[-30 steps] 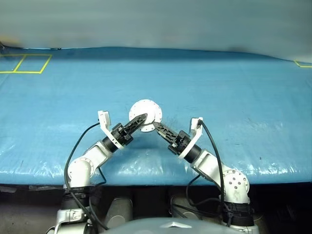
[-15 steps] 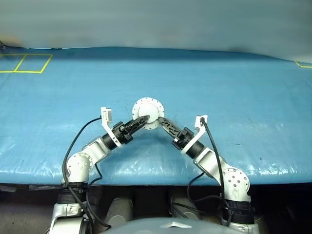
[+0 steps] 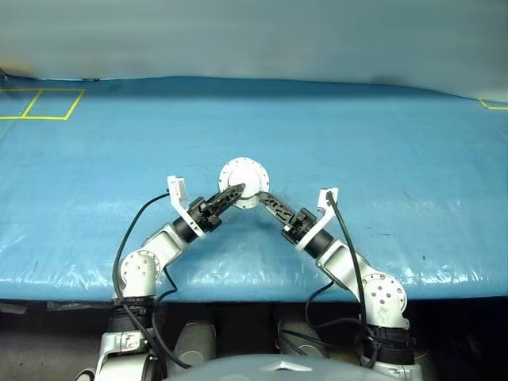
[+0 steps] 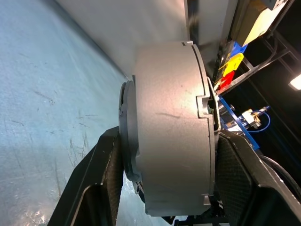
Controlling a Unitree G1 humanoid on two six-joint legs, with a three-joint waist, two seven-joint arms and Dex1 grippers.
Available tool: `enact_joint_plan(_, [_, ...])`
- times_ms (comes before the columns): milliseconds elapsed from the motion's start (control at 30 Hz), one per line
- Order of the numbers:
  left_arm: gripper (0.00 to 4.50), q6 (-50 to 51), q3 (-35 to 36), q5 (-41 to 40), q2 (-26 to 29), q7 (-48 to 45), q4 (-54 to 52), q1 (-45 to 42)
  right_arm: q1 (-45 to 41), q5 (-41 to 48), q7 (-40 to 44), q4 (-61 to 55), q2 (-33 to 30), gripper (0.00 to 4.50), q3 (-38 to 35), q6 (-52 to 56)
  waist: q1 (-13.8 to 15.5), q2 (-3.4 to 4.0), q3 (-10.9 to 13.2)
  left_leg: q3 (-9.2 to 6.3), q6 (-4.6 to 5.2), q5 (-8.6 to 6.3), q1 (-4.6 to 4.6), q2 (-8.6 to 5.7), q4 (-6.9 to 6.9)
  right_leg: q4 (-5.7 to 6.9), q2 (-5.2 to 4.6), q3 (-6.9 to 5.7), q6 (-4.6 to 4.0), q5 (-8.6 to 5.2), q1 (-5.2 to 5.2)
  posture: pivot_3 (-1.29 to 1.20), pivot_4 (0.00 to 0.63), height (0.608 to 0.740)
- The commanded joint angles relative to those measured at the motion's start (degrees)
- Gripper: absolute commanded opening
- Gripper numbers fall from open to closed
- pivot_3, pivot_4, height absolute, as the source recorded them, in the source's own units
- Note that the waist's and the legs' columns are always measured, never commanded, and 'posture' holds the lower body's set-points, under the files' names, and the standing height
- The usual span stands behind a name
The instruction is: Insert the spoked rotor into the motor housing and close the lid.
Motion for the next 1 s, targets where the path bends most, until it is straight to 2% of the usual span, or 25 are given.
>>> enact_joint_plan(33, [2.39,-1.3,-1.9,1.1,-1.9,1.6,-0.8,-2.2,-2.0,1.7,2.3,-3.1,1.6,3.60,4.2,2.1,0.0,0.00,0.0,0.00,0.00,0.00,0.00,0.00,0.00,0.00,0.00,0.00,0.00,0.00,0.00,0.00,0.150,0.740])
enact_joint_plan(233, [2.36,-3.7,2.7,-0.4,-4.4,5.5,-0.5,-4.1,-1.8,1.2,2.2,-3.1,1.9,3.60,4.0,1.9,-0.1,0.00,0.0,-0.01,0.00,0.00,0.01,0.01,0.03,0.01,0.00,0.00,0.01,0.01,0.01,0.00,0.150,0.740])
enact_joint_plan(533, [2.35,-11.2,9.1,2.2,-2.7,11.6,2.3,-7.9,-1.8,-0.8,2.2,-3.8,1.0,3.60,3.7,0.4,-0.2,-0.01,0.0,-0.01,-0.01,0.01,0.00,-0.01,0.06,0.00,0.02,0.01,0.05,0.07,0.00,0.00,0.150,0.740])
enact_joint_plan(667, [2.35,-14.5,11.9,3.6,-1.0,14.1,0.8,-7.4,-1.6,-7.7,0.7,-6.2,-1.5,3.60,2.6,-4.0,0.0,-0.02,0.0,-0.02,-0.01,0.01,-0.03,-0.03,0.06,-0.03,0.00,0.00,0.05,0.07,0.00,0.00,0.150,0.740])
enact_joint_plan(833, [2.35,-16.5,13.1,7.8,1.8,17.1,0.6,-4.6,-2.5,-25.0,-5.5,-5.1,-4.1,3.60,1.8,-13.7,0.4,-0.02,0.0,-0.01,-0.03,0.02,-0.03,-0.04,0.06,-0.04,-0.01,0.00,0.07,0.08,-0.01,0.00,0.150,0.740])
enact_joint_plan(1000, [2.35,-17.2,13.6,9.5,3.4,17.1,2.1,-2.5,-2.6,-28.9,-4.3,-5.0,-4.2,3.60,1.7,-15.5,0.5,-0.03,0.0,-0.01,-0.05,0.03,-0.04,-0.02,0.05,-0.03,-0.01,0.01,0.08,0.09,-0.03,0.00,0.150,0.740])
